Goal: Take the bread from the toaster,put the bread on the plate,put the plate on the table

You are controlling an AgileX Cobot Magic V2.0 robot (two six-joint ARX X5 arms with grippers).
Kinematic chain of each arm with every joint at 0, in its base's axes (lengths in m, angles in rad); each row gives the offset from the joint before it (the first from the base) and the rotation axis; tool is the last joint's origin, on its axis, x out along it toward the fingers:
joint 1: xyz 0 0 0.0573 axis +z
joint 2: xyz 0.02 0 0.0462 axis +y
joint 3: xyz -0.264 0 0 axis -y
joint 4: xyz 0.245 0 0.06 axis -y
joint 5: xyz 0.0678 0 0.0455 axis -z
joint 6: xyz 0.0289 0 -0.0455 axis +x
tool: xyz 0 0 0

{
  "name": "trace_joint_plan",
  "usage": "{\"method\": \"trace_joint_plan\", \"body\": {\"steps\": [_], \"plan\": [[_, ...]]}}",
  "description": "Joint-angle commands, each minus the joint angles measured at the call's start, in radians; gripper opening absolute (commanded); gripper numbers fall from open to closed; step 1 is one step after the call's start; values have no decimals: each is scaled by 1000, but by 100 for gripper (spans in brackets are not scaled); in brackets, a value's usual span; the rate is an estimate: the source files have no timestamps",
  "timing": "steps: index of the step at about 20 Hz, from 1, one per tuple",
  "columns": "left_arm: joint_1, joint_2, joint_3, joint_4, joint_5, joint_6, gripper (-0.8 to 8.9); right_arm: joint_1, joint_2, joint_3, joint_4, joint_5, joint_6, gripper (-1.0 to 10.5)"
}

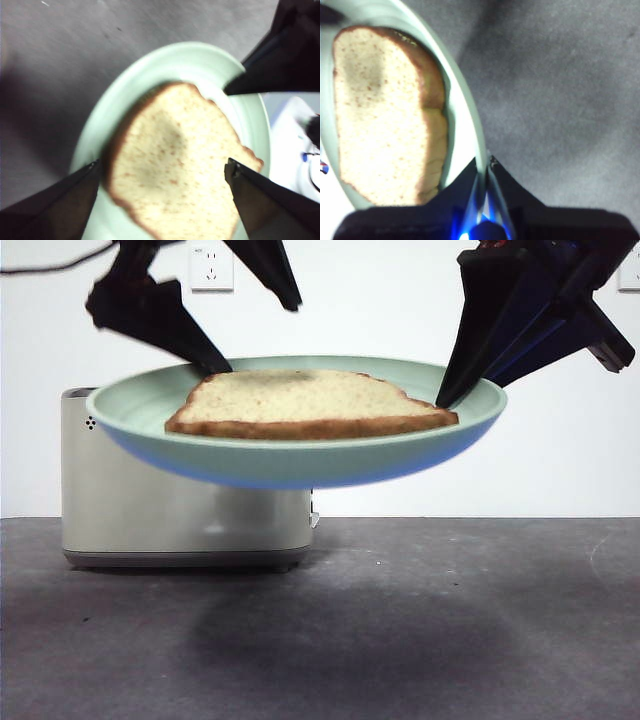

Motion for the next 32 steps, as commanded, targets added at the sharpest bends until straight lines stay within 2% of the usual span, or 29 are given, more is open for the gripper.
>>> {"method": "trace_joint_plan", "body": {"steps": [1, 7, 10, 12, 13, 14, 16, 23, 32], "plan": [[-6, 1, 65, -32, -51, 47, 419, 6, -4, 1, -21, -28, -16, -13], [-11, -4, 189, -74, -79, 60, 415, 4, -4, 1, -23, -26, -16, -13], [-11, -41, 246, -90, -77, 67, 407, -32, -4, 1, -23, 42, -16, -13], [-11, -82, 251, -92, -75, 68, 399, -76, -4, 1, -12, 54, -17, -13], [-10, -105, 251, -102, -76, 68, 338, -105, -4, 1, 0, 54, -16, -13], [-10, -129, 251, -118, -76, 68, 203, -143, -4, 2, 14, 54, -16, -13], [-10, -168, 251, -149, -76, 76, 5, -210, -4, 1, 35, 54, -16, -13], [-10, -261, 251, -169, -80, 80, -8, -408, 68, 2, 98, 53, -16, -13], [-11, -267, 251, -200, -80, 102, -9, -485, 343, 2, 224, 45, -12, -13]]}}
